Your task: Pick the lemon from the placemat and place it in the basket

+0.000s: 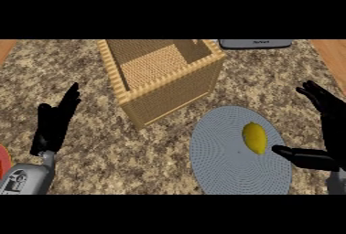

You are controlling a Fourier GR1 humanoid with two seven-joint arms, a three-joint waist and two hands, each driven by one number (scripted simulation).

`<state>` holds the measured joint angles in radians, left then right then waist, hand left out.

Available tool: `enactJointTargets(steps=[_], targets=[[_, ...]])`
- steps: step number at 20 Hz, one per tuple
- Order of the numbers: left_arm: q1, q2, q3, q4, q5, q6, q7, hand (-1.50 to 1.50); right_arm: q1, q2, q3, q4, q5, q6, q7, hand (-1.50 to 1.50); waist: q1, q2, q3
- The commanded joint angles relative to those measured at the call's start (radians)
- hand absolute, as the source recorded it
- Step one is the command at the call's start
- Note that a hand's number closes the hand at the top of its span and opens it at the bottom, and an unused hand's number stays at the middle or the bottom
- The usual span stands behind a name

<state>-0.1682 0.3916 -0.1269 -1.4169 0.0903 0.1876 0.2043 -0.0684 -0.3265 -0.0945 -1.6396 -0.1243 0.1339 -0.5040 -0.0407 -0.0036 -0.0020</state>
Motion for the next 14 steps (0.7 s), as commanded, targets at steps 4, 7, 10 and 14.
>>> enactJointTargets(steps=[4,7,10,14], targets=[[-0.003,0.001,0.003,0.011,0.003,-0.012,0.014,0.0,0.099,-0.377,-0.076,-0.055,0.199,0.106,0.173,-1.5,0.005,-0.002,-0.002],[-0.001,-0.009,-0.004,-0.003,-0.005,-0.005,0.019,0.0,0.145,-0.492,-0.06,-0.121,0.189,0.251,0.219,-1.5,0.013,-0.004,-0.001],[-0.011,-0.014,-0.004,0.016,-0.007,-0.014,0.022,0.0,0.191,-0.589,-0.109,-0.153,0.099,0.405,0.225,-1.5,0.013,-0.003,0.0],[-0.013,-0.01,0.018,0.007,0.006,-0.062,0.012,0.0,0.257,-0.567,-0.152,-0.22,0.061,0.478,0.252,-1.5,0.028,0.0,0.001]])
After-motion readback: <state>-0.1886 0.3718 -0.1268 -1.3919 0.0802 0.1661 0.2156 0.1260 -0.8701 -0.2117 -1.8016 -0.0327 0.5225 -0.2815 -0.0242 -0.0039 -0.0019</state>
